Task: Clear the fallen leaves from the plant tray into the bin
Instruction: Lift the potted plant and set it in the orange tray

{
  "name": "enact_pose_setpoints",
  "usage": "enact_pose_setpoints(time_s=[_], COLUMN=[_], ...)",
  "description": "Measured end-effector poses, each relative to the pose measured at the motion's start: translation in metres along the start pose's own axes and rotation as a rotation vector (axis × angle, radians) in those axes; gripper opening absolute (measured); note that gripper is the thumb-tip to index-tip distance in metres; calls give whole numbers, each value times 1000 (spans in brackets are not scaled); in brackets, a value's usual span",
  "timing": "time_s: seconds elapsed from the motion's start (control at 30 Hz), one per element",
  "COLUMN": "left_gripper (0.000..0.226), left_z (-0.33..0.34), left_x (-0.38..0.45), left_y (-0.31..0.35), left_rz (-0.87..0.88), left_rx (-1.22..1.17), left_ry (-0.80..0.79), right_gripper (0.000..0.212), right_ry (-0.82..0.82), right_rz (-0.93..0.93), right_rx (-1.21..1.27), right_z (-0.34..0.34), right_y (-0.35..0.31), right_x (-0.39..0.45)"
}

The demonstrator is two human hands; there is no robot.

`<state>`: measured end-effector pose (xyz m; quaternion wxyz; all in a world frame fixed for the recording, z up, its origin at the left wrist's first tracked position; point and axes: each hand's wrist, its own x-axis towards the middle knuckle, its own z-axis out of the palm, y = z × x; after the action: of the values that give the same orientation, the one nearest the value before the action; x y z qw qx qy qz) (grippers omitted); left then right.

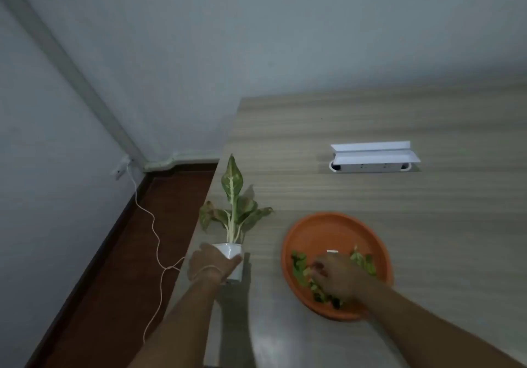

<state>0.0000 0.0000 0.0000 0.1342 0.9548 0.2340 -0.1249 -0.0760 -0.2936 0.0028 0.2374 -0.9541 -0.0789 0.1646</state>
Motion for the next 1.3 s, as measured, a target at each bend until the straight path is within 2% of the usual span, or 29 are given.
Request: enact_pose_setpoints(time_s=[0.13, 0.23, 0.37, 0.47, 0.53, 0.67, 0.87, 0.93, 1.0, 1.1, 1.2, 1.3], left_gripper=[123, 118, 99, 62, 47, 51, 76, 79, 72, 56, 58, 56], left_z=[16, 26, 27, 17, 10, 11, 31, 23, 19, 19, 21, 21], left_x=[17, 28, 29, 16, 9, 7, 25, 16, 13, 12, 14, 16], left_y=[-11, -20, -33, -38, -38, -35, -40, -34, -32, -33, -39, -40], left_rz=[18, 80, 76, 120, 139, 150, 62, 79, 112, 155, 161, 153], left_rx=[-196, -299, -473, -541, -580, -489, -427, -420, -441, -534, -587, -600], left_ry=[-138, -152, -155, -181, -191, -165, -169, -157, -156, -185, -197, -199], right_gripper=[21, 31, 33, 44, 43, 36, 32, 38, 51, 50, 56, 50], right_ry=[25, 26, 27, 21, 31, 51, 43, 29, -5, -26, -27, -22], right_rz=[51, 28, 100, 106, 118, 153, 250, 292, 331, 388, 427, 436], right_rx=[223, 400, 626, 658, 668, 706, 829, 896, 958, 1055, 1147, 1211], right_z=[17, 36, 73, 119, 140, 143, 127, 127, 135, 153, 150, 144], right_y=[-24, -59, -110, -114, -111, -113, -116, -113, -108, -100, -104, -108], right_x=[18, 41, 83, 122, 138, 140, 133, 138, 147, 159, 154, 151])
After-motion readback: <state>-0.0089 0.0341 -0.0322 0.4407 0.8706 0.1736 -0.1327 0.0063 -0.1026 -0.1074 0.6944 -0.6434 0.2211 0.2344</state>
